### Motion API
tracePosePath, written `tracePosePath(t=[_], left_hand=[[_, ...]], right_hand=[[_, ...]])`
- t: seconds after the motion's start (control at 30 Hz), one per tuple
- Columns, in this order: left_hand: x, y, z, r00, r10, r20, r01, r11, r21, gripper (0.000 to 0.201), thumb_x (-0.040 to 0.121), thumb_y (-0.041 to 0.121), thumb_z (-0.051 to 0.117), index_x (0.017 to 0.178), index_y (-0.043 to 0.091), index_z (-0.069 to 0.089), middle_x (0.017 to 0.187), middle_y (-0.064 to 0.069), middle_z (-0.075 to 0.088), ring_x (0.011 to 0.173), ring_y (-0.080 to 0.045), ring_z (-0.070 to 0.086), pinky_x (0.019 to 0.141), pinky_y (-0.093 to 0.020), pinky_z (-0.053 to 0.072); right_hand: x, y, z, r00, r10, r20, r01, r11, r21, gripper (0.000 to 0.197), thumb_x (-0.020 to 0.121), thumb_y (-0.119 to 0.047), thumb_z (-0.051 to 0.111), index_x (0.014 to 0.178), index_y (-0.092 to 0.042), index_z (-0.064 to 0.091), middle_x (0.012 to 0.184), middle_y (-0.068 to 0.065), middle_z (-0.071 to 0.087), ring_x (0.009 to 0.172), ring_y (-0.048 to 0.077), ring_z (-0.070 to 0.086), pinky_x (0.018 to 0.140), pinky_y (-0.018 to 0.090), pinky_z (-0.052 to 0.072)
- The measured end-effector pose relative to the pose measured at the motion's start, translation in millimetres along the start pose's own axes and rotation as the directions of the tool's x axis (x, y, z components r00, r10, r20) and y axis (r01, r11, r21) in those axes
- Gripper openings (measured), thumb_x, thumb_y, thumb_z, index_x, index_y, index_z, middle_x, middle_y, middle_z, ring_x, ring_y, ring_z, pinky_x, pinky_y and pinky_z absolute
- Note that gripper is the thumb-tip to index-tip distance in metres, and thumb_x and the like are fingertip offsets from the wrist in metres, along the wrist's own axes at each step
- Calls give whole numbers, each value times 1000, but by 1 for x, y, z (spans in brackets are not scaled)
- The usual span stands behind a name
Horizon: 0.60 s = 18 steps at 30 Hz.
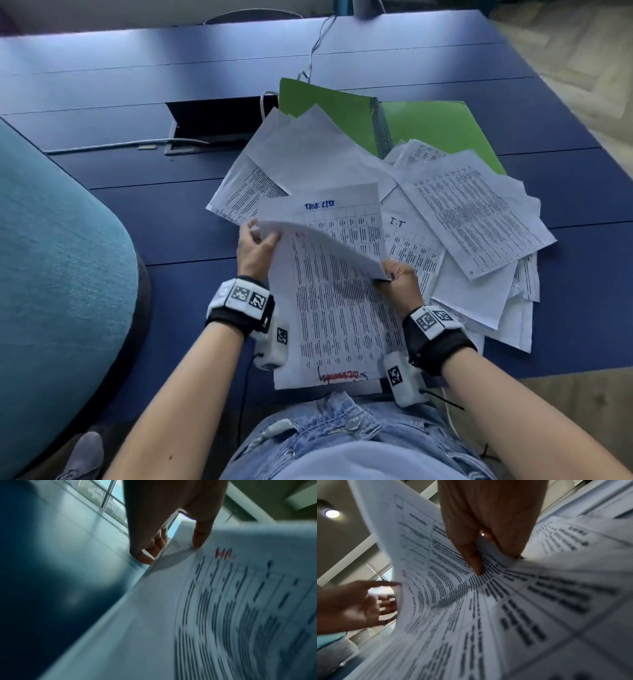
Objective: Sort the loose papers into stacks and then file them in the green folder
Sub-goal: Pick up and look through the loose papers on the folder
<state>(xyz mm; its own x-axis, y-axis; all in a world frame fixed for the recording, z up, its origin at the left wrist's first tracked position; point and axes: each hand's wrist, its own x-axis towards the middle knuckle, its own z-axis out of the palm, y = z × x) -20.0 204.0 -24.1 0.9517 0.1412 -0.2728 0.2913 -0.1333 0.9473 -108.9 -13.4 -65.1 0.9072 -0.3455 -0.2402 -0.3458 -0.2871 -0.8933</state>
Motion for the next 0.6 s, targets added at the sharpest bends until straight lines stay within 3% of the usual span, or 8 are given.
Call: tracePosePath(t=[0.07,0.13,0.23,0.33,0.43,0.53,0.6], left_hand=[[14,23,-5,995,94,37,-97,991,93,65,84,16,64,139,14,30,121,-7,41,109,-18,43,92,-30,40],[26,44,-8,974,176,144,-203,957,205,68,81,14,67,139,17,31,121,-6,44,109,-18,44,95,-33,42],[41,57,-6,920,189,343,-344,810,475,57,82,18,66,134,15,43,125,-10,50,110,-24,51,100,-40,44],[49,56,0,899,189,395,-419,633,651,38,87,20,61,124,12,56,117,-12,60,109,-26,57,98,-39,46],[47,51,3,876,246,415,-474,598,646,23,88,14,57,108,4,64,103,-16,67,96,-28,62,90,-37,50],[37,54,5,818,267,509,-556,593,583,21,90,2,47,101,0,64,93,-11,64,81,-22,57,78,-27,47],[33,57,3,799,246,549,-556,650,518,28,87,-9,41,90,5,65,81,-2,61,73,-15,54,71,-21,43]], right_hand=[[3,3,1,1000,17,10,-17,1000,-5,36,64,-16,54,78,16,59,65,30,55,59,18,49,55,27,39],[6,5,2,999,32,29,-32,999,-3,37,62,-16,53,80,16,58,72,35,58,62,20,49,58,32,40],[4,-8,0,996,74,55,-73,997,-22,12,73,-5,57,67,4,61,60,16,53,61,19,48,57,29,37],[5,-11,-2,994,60,91,-56,997,-45,34,76,8,52,59,-21,60,61,4,56,59,18,51,57,28,40],[3,-12,-3,994,47,100,-42,997,-59,26,74,9,51,64,-13,63,66,9,56,64,19,52,59,31,42],[5,-10,-2,996,18,82,-12,997,-75,29,71,10,51,62,-17,56,69,5,52,65,22,51,58,31,43],[6,-10,-3,998,7,65,-6,1000,-10,28,70,10,55,83,-13,47,87,12,54,74,30,57,60,41,52]])
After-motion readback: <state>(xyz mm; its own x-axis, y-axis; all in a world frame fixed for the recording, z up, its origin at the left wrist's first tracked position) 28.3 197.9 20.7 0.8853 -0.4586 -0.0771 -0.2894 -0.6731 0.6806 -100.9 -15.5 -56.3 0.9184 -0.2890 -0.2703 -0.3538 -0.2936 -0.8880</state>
